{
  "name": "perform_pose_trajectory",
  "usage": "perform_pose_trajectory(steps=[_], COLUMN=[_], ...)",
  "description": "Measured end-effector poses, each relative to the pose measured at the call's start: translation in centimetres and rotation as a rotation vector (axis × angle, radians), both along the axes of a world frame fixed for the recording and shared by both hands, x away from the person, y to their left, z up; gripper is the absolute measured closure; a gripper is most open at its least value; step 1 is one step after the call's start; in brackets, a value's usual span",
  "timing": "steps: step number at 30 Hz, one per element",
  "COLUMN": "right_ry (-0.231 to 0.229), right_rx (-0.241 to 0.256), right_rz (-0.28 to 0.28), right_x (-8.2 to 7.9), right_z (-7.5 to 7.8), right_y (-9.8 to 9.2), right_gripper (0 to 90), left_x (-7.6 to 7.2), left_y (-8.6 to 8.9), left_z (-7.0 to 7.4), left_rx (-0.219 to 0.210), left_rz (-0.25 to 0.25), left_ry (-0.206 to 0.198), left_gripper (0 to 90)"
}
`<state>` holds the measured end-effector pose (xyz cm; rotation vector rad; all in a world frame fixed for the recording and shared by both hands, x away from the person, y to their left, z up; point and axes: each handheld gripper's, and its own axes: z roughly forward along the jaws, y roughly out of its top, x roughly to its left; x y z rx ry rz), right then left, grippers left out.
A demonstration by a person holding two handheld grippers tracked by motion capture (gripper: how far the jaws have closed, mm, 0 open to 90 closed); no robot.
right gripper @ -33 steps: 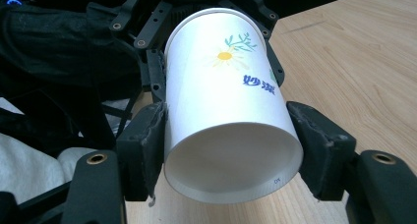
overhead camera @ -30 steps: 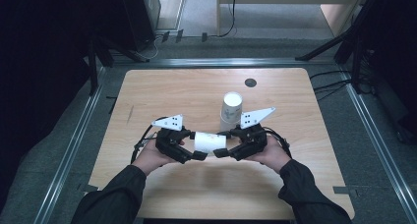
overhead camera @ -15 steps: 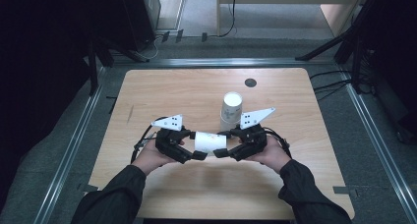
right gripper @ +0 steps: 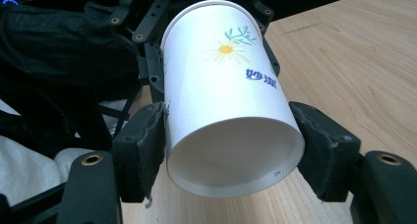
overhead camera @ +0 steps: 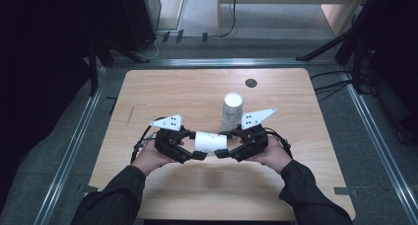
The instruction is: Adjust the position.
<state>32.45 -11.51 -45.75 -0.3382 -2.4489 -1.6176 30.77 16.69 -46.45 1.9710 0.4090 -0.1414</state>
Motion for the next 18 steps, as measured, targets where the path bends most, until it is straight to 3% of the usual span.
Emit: perform_pose_trajectory(steps=[9,18], right_ry=[0.003,-0.009], right_rx=[-0.002,-0.024], right_rz=[-0.001,0.000], right_x=[0.07,0.02], right_z=[0.01,-0.16], right_y=[-0.17,-0.20], right_gripper=[32.4,30.4], left_x=[0.02,0.28], left_y=[0.31,0.25], left_z=[0.16,0.68], left_rx=[-0.011,0.008], left_rz=[0.008,-0.005], left_ry=[-0.001,-0.006], left_gripper=[24.7,24.7])
